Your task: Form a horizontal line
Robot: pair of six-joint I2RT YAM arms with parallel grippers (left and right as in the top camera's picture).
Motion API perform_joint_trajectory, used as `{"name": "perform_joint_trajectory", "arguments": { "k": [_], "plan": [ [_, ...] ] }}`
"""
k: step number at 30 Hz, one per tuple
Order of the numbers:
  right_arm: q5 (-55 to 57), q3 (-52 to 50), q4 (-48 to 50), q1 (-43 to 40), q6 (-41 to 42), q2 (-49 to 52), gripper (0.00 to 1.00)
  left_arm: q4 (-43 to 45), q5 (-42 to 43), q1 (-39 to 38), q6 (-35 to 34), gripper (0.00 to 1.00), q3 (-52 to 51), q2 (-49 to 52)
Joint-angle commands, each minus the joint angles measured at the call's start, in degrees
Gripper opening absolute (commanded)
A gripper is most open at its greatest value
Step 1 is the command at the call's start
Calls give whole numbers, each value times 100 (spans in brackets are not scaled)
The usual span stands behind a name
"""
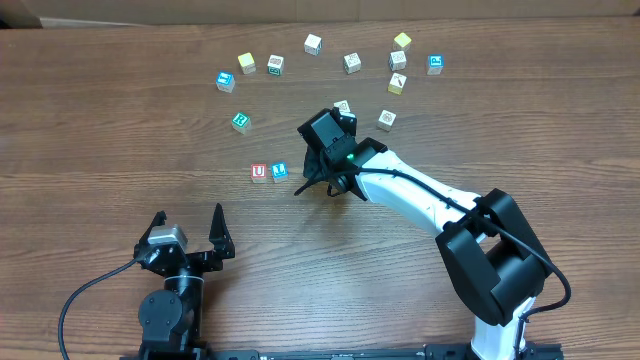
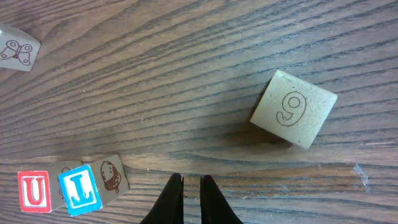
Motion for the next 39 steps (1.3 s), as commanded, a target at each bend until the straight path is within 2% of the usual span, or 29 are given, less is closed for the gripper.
{"name": "perform_joint_trajectory", "arguments": {
  "k": [1,15,20,39],
  "plan": [
    [103,-57,46,15,-37,-85,8,2,48,35,129,100,-22,-55],
    [44,-57,66,20,-42,-85,7,2,48,35,127,100,-22,-55],
    [-31,-57,111,20,-42,-81,4,2,48,35,127,100,-22,-55],
    [-363,-57,706,61,-39,387,4,2,48,35,127,100,-22,-55]
  ]
}}
